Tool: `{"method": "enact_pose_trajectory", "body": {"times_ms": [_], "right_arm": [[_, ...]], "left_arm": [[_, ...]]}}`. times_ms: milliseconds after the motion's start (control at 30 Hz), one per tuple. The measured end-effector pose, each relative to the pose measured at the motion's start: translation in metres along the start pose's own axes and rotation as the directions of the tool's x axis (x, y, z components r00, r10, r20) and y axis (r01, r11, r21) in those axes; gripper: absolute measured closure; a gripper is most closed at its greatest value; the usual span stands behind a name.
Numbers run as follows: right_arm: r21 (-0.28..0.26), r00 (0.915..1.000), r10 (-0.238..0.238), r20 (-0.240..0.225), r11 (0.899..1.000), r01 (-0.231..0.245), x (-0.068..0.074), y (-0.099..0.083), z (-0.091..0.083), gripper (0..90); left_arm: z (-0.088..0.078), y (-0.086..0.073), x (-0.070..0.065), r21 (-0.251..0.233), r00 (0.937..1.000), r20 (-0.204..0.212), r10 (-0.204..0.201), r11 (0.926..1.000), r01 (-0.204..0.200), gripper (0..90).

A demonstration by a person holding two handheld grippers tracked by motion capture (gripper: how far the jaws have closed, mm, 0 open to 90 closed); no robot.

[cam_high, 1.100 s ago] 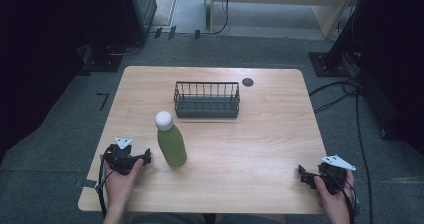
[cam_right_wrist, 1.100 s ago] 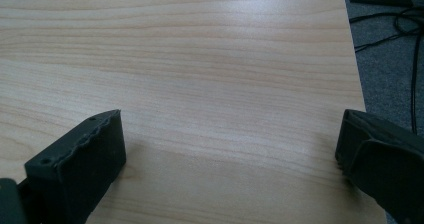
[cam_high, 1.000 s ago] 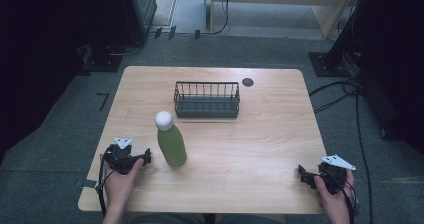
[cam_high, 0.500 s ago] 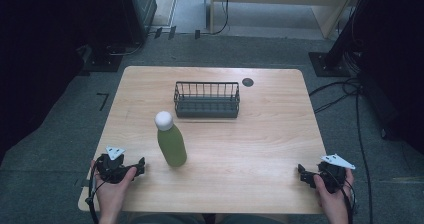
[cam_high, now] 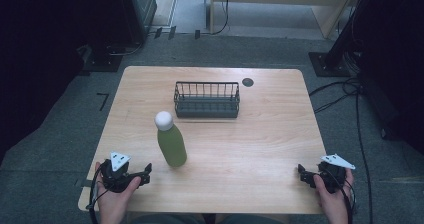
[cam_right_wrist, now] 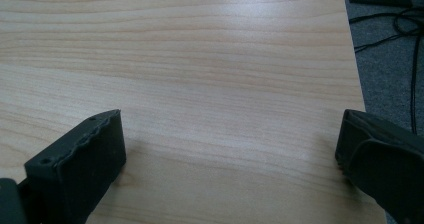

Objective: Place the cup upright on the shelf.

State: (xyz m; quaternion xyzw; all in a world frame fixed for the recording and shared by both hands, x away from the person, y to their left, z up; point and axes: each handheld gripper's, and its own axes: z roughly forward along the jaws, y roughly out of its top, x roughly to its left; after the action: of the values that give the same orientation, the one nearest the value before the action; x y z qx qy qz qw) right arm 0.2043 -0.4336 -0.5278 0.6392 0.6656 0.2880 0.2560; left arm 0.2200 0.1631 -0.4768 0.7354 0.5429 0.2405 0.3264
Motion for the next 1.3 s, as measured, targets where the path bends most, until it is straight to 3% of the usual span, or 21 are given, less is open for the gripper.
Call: {"method": "enact_pose_trajectory", "body": {"times_ms": [267, 633, 1067, 1300], "right_arm": [[0.0, 1.0, 0.0, 0.0, 1.0, 0.0, 0.0, 0.0, 0.0, 0.0], [0.0, 1.0, 0.0, 0.0, 1.0, 0.0, 0.0, 0.0, 0.0, 0.0], [0.0, 1.0, 0.0, 0.0, 1.0, 0.0, 0.0, 0.0, 0.0, 0.0], [0.0, 1.0, 0.0, 0.0, 1.0, 0.0, 0.0, 0.0, 0.0, 0.0]], "left_arm": [[-0.01, 0.006, -0.019, -0.024, 0.9972, 0.058, 0.047, 0.9987, -0.046, 0.0], [-0.005, 0.017, -0.046, -0.048, 0.9883, 0.137, 0.067, 0.997, -0.061, 0.0], [0.008, 0.035, -0.064, -0.078, 0.9786, 0.183, 0.095, 0.9936, -0.082, 0.5], [0.013, 0.04, -0.071, -0.102, 0.9784, 0.185, 0.091, 0.9921, -0.073, 5.6]]}}
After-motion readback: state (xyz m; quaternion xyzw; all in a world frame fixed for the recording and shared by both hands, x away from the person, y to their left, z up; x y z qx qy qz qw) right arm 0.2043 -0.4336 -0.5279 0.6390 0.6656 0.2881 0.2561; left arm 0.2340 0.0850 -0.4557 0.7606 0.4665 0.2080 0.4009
